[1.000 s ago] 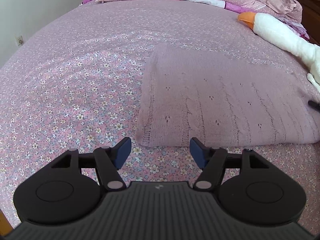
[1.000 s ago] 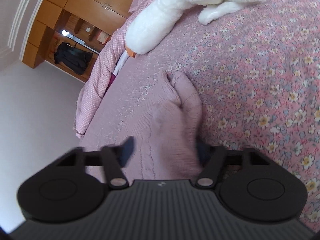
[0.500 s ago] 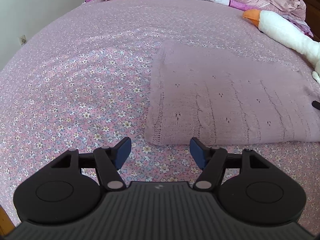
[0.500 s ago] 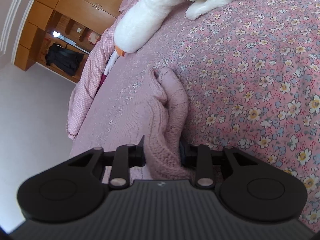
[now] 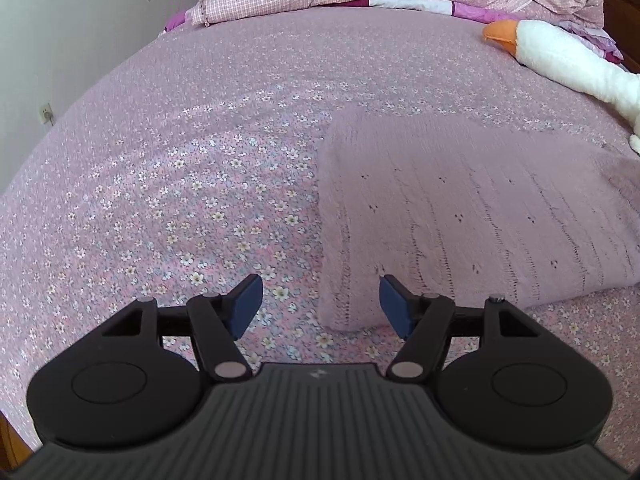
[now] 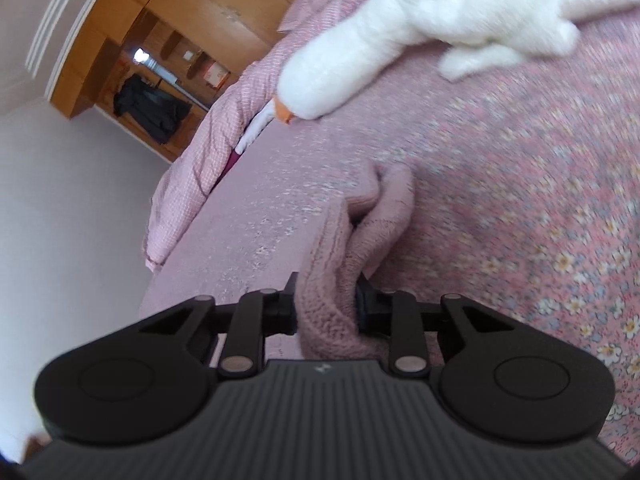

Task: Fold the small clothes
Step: 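Grasp the cardigan edge with the right gripper and fold it over the body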

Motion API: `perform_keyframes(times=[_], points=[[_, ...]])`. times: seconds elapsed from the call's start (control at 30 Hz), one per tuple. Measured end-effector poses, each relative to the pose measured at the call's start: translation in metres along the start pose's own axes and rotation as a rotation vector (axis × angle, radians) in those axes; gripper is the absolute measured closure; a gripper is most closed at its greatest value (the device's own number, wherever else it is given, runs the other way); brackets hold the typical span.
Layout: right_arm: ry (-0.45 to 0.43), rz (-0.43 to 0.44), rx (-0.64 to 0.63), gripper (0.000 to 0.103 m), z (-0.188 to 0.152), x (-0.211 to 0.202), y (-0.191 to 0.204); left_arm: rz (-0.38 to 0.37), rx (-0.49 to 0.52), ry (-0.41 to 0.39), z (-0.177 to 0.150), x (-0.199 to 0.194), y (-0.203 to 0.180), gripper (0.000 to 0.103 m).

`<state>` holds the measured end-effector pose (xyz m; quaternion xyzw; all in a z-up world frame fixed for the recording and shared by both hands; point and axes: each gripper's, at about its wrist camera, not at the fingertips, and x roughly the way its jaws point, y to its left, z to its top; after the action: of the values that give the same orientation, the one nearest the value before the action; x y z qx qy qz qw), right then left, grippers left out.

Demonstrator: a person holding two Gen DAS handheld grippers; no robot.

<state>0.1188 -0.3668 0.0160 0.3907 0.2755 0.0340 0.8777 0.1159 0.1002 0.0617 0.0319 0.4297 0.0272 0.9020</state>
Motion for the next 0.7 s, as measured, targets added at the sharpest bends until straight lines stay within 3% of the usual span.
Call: perform_keyframes(times=[0.3, 0.7], points=[[-0.01, 0.046, -0.105, 0.075, -0.001, -0.002, 0.051, 0.022, 0.02, 0.003, 0.001, 0.005, 0.017, 0.031], [0.003, 0.136, -0.262, 0.076, -0.021, 0.006, 0.137, 0.041, -0.029, -0.019, 0.006, 0.004, 0.06, 0.031]])
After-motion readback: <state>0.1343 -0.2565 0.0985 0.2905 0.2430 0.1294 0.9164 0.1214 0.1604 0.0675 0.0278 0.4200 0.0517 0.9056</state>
